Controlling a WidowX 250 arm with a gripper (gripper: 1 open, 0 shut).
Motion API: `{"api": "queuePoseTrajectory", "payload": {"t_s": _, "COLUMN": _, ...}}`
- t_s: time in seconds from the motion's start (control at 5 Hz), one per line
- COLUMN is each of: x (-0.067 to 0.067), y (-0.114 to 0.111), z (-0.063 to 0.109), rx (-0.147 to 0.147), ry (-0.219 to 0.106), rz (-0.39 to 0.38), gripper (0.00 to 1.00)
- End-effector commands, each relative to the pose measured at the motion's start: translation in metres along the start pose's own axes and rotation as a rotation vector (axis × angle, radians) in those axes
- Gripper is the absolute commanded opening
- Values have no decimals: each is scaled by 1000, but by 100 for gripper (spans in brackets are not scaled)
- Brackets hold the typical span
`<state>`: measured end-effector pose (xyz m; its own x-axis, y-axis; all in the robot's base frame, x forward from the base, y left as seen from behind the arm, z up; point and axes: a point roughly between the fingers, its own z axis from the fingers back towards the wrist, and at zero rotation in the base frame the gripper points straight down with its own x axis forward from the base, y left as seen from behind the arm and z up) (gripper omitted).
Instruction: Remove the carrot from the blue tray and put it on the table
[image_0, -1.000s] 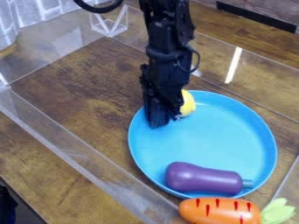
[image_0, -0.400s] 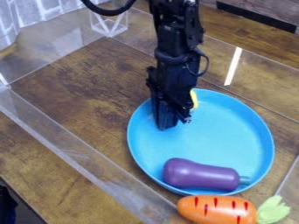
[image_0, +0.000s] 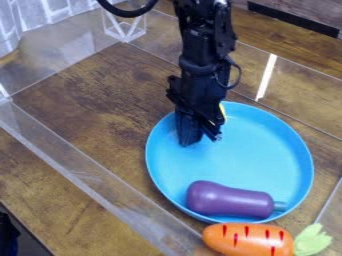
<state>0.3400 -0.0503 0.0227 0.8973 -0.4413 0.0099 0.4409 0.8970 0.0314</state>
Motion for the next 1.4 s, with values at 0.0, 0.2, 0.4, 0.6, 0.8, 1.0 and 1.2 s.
{"api": "queuePoseTrajectory", "payload": {"t_s": 0.0, "x": 5, "y": -2, "z": 21, "rx": 33, "ry": -36, "rz": 31, "gripper": 0}}
{"api": "queuePoseTrajectory", "payload": {"t_s": 0.2, "x": 11, "y": 3, "z": 32, "rx": 53, "ry": -40, "rz": 43, "gripper": 0}}
{"api": "queuePoseTrajectory", "payload": {"t_s": 0.4, "x": 15, "y": 8, "z": 44, "rx": 74, "ry": -44, "rz": 58, "gripper": 0}}
{"api": "queuePoseTrajectory", "payload": {"t_s": 0.6, "x": 11, "y": 14, "z": 67, "rx": 103, "ry": -64, "rz": 66, "gripper": 0}}
{"api": "queuePoseTrajectory", "payload": {"t_s": 0.8, "x": 5, "y": 21, "z": 88, "rx": 132, "ry": -81, "rz": 71, "gripper": 0}}
{"api": "queuePoseTrajectory", "payload": {"t_s": 1.0, "x": 2, "y": 28, "z": 89, "rx": 145, "ry": -84, "rz": 119, "gripper": 0}}
{"api": "queuePoseTrajectory", "payload": {"t_s": 1.2, "x": 2, "y": 27, "z": 73, "rx": 148, "ry": -72, "rz": 157, "gripper": 100}}
